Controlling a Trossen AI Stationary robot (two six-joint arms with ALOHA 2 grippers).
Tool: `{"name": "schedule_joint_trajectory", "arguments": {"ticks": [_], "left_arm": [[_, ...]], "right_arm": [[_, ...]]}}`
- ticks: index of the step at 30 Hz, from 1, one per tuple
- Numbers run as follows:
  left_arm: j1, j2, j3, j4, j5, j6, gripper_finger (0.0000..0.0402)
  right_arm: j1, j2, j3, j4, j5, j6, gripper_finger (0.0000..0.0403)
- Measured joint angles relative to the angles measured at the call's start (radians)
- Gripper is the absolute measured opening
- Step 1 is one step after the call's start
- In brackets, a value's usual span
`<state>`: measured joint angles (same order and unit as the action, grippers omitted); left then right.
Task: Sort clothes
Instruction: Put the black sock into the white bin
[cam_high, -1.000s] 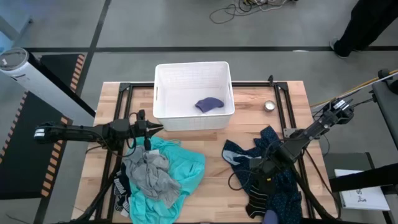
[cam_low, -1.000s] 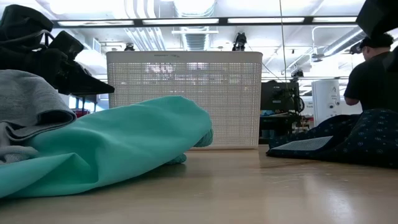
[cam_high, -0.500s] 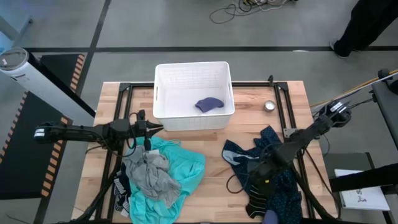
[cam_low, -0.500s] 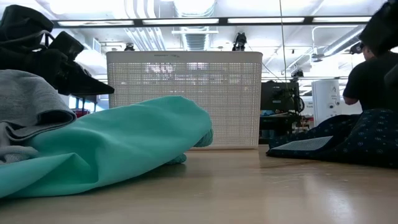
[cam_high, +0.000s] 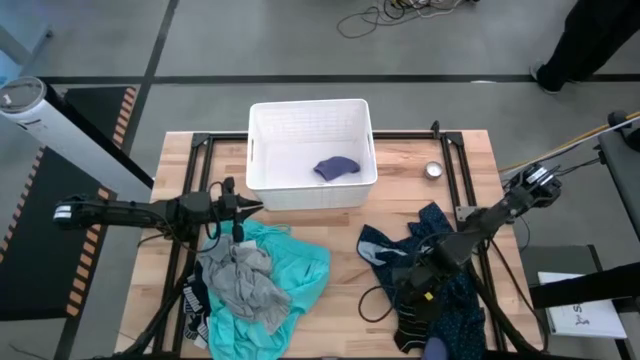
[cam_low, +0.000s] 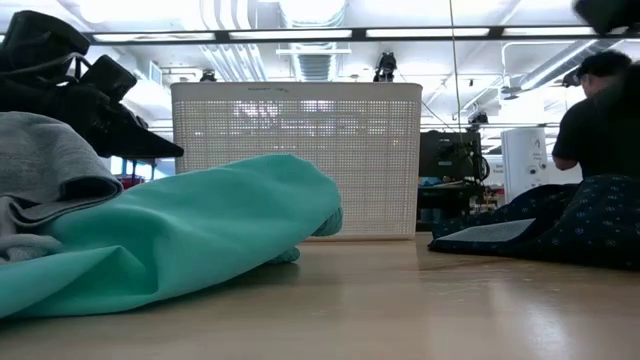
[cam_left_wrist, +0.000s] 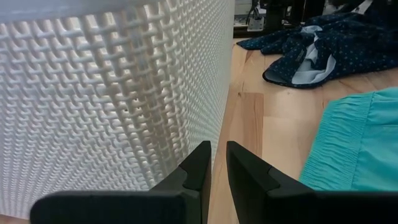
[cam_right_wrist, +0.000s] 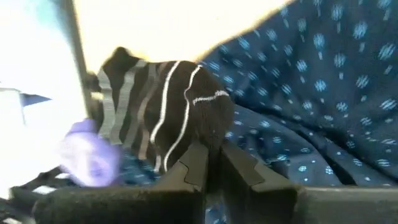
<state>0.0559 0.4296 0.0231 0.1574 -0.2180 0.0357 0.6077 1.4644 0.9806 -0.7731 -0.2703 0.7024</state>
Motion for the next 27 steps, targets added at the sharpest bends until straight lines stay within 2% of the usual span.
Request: {"name": "schedule_joint_trajectory", "arguments": {"ticks": [4,7,11,15,23,27], "left_arm": [[0.000,0.001,0.000,0.001,0.000,0.001,0.0038],[0.000,0.001,0.000,0.000,0.000,0.003,0.0038],[0.000,0.001,0.000,0.000,0.000,0.003,0.0038],[0.000,0.001,0.000,0.000,0.000,0.003,0.0038],[0.000,0.001,0.000,0.000,0.000,0.003,0.0038],[0.000,0.001,0.000,0.000,0.000,0.003,0.0038]], "right_arm": [[-0.033,-0.011,0.097,-0.072,0.014,-0.065,0.0004],[-0.065,-0.017,0.188,-0.112,0.082,-0.153,0.0003],[-0.121,-0.017,0.307,-0.131,0.213,-0.317,0.0002],[-0.175,-0.017,0.413,-0.113,0.390,-0.471,0.0001],[-0.314,-0.017,0.543,0.091,0.708,-0.766,0.0001],[-0.435,-0.017,0.558,0.280,0.765,-0.857,0.0000]]}}
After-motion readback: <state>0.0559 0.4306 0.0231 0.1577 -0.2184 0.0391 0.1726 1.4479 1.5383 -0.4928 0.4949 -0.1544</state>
